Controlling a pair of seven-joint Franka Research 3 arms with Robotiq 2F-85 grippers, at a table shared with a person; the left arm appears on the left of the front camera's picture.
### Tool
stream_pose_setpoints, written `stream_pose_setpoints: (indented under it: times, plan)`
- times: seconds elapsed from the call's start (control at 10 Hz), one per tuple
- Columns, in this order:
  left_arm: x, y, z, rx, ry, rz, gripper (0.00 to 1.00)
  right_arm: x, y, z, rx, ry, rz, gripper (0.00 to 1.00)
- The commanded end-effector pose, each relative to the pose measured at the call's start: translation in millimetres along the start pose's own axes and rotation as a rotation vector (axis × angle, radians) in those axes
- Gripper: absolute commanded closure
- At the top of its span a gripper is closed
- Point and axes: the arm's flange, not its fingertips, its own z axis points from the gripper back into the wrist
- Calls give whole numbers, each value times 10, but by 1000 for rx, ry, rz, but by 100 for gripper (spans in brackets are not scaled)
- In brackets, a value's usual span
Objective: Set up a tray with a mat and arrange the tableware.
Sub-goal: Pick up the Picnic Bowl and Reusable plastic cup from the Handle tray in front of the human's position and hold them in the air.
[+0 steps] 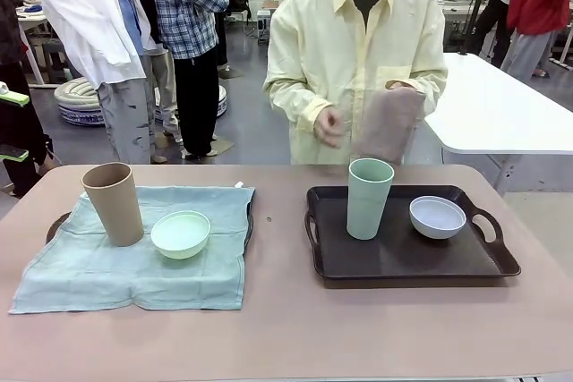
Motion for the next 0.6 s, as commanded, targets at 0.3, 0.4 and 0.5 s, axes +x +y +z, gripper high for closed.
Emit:
stream_pose_setpoints:
  times: [0.3,0.4,0.5]
  plan:
    - [-21,-5,26,-12,2,5,0,-20,3,4,14,-1,20,30]
    - [-21,-5,26,-12,2,5,0,-20,3,4,14,-1,20,30]
    - [-21,-5,26,-12,2,5,0,-20,3,4,14,-1,20,30]
